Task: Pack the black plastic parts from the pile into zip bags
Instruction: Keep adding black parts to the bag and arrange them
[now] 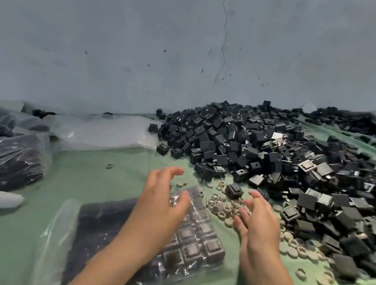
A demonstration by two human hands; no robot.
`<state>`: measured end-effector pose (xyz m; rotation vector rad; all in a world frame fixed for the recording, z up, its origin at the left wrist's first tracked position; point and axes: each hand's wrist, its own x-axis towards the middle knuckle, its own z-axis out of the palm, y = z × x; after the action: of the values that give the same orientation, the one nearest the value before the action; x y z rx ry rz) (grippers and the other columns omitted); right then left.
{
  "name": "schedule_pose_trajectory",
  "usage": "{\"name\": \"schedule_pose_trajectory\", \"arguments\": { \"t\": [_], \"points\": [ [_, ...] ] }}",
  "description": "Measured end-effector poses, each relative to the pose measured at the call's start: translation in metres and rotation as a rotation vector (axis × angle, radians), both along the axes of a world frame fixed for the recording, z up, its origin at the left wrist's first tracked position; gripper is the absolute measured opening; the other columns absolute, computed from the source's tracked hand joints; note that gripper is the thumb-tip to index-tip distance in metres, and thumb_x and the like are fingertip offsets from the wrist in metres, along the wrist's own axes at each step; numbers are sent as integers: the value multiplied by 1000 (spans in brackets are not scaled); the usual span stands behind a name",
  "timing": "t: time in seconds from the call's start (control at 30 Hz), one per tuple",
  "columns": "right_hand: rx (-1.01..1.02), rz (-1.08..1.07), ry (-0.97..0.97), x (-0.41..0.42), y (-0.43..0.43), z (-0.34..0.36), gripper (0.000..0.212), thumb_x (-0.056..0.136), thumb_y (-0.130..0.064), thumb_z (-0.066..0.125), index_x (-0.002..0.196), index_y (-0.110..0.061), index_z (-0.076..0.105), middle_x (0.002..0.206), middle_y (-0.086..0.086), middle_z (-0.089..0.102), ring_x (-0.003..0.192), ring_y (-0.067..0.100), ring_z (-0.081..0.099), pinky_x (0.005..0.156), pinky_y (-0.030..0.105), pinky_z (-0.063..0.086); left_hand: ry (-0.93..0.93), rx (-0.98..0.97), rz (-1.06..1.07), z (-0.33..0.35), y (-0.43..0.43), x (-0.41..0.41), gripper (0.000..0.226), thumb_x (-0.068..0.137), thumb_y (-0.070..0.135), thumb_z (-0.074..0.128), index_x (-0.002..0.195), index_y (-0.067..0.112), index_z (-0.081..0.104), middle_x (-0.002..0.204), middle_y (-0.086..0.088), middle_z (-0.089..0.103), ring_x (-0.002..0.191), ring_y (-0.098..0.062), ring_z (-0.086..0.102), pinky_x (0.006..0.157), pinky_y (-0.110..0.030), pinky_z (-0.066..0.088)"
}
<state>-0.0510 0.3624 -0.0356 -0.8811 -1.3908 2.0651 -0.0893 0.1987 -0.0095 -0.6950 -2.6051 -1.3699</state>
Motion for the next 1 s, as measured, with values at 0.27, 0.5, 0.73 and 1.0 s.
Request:
{"name": "schedule_pose_trajectory", "arguments": {
  "t": [0.27, 0.5, 0.73, 1.0],
  "points": [
    [1129, 198, -503, -45, 23, -17, 44, 101, -29, 45, 145, -32, 41, 140, -3, 47, 117, 15, 45, 98, 33, 39, -49, -375, -28, -16, 91, -112, 54, 96, 42, 51, 145, 28, 33, 145, -1, 32, 111, -27, 58, 100, -45, 47],
    [1178, 156, -567, -73, 36, -21, 35, 99, -25, 47, 134, -26, 41, 128, 6, 47, 118, 27, 48, 97, 39, 38, -21, -669, 15, -42, 150, -162, 80, 90, 66, 50, 152, 26, 19, 150, -17, 31, 136, -38, 36, 108, -51, 37],
    [1004, -40, -260, -70, 43, -17, 35, 101, -32, 42, 134, -25, 46, 117, 2, 49, 97, 18, 47, 79, 33, 36, 13, -651, 90, -45, 163, -163, 63, 89, 48, 61, 133, 12, 34, 133, -19, 48, 120, -37, 50, 91, -45, 47],
    [-272, 10, 222, -59, 32, 10, 21, 103, -27, 43, 104, -18, 62, 94, -1, 68, 87, 18, 62, 77, 35, 51, -258, 48, 69, 13, 127, -117, 37, 81, 49, 60, 106, 23, 51, 89, 9, 60, 78, -10, 58, 63, -29, 49]
  ]
}}
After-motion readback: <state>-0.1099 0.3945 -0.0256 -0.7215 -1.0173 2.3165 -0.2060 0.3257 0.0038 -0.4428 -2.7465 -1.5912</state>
